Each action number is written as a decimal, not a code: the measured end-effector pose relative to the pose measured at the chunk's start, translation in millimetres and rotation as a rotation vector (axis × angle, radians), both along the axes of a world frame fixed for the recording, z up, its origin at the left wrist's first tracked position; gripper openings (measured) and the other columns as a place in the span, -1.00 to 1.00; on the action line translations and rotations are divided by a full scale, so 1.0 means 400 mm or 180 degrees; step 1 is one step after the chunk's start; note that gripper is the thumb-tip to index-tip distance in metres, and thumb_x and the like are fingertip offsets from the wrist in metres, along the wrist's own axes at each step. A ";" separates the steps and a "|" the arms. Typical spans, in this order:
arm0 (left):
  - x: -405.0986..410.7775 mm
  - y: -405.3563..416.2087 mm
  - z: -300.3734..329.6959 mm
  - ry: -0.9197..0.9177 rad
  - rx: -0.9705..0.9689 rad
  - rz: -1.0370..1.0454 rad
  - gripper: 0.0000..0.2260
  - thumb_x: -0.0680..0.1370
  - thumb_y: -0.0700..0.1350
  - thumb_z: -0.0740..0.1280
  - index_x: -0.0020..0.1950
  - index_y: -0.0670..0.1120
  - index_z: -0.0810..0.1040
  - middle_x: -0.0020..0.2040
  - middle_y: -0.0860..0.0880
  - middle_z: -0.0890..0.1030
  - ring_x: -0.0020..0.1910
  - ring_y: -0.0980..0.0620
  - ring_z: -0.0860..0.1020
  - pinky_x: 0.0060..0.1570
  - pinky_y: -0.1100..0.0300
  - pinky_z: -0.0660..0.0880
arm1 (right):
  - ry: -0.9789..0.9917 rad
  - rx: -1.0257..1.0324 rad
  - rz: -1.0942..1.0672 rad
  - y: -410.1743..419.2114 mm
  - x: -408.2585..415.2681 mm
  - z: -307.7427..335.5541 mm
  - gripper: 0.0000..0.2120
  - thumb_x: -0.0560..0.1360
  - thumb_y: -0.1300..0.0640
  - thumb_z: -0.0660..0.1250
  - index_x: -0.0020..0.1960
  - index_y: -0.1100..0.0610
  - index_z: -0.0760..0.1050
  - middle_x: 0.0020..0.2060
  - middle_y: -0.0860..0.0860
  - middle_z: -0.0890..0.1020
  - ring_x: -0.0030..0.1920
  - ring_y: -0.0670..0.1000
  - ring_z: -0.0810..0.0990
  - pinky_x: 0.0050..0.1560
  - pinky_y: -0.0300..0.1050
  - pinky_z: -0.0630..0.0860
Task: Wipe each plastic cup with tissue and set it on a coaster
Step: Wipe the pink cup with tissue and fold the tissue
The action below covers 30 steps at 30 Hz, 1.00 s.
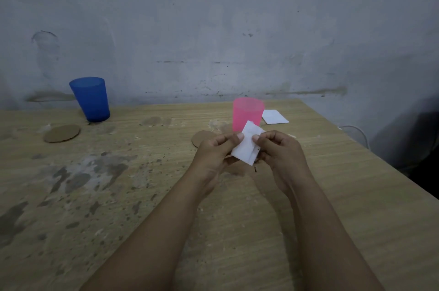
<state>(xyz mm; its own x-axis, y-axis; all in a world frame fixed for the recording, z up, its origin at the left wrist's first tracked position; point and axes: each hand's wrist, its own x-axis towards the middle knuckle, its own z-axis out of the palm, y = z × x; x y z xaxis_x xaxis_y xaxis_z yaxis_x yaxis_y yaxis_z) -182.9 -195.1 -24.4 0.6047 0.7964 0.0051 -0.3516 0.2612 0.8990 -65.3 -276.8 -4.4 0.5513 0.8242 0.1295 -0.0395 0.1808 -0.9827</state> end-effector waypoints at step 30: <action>-0.003 0.016 -0.014 0.0218 0.0386 0.0150 -0.70 0.52 -0.17 0.37 0.25 -0.14 0.56 0.11 -0.09 0.66 0.10 -0.01 0.63 0.07 0.08 0.58 | -0.0557 -0.0113 -0.0227 -0.008 -0.010 0.010 -0.87 0.43 0.26 0.37 -0.29 0.20 0.52 -0.34 0.10 0.60 -0.28 0.07 0.54 -0.17 0.02 0.48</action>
